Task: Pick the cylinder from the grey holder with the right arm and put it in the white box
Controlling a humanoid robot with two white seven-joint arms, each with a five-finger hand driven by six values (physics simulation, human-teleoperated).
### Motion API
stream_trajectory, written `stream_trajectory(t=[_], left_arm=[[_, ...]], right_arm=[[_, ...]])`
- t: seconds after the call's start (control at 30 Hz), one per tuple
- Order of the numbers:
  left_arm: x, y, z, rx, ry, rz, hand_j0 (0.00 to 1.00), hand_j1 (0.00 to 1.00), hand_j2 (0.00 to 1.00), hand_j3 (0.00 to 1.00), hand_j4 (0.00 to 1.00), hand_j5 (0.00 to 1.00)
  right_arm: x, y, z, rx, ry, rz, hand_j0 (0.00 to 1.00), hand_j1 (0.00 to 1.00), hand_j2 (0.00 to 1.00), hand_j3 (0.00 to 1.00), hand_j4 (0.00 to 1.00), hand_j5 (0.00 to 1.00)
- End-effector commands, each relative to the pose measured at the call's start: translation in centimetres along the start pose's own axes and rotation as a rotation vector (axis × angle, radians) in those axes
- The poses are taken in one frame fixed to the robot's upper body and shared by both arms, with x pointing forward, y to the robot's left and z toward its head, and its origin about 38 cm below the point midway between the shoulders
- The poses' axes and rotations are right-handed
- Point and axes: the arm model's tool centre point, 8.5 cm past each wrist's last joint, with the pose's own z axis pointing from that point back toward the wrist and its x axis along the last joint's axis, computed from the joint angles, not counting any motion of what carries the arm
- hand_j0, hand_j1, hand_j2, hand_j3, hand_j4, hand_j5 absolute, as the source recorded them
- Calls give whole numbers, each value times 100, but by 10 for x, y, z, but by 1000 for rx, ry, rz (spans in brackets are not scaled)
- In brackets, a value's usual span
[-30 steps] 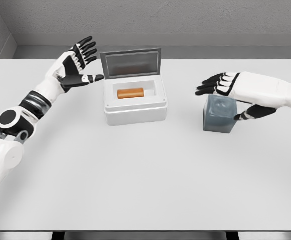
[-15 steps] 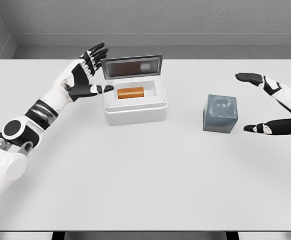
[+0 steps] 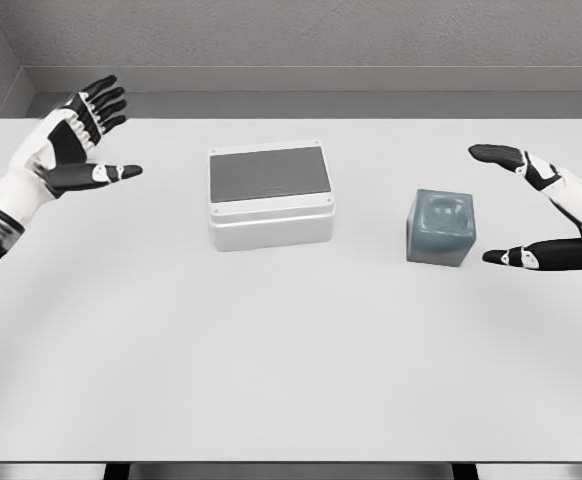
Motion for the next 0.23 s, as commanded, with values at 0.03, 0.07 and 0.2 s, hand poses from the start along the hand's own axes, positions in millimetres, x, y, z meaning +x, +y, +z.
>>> stream_trajectory(t=[0.03,0.07,0.2], left_arm=[[32,29,24,8,-69,-127,100,100,100,100,100,100],[34,34,29,20,-68,-136,100,100,100,100,100,100],[43,46,41,47,-96,-164,100,100,100,100,100,100]], right_arm=[[0,1,0,-5,-2,-10,100,100,100,100,100,100],[0,1,0,-5,-2,-10,100,100,100,100,100,100],[0,1,0,-5,-2,-10,100,100,100,100,100,100]])
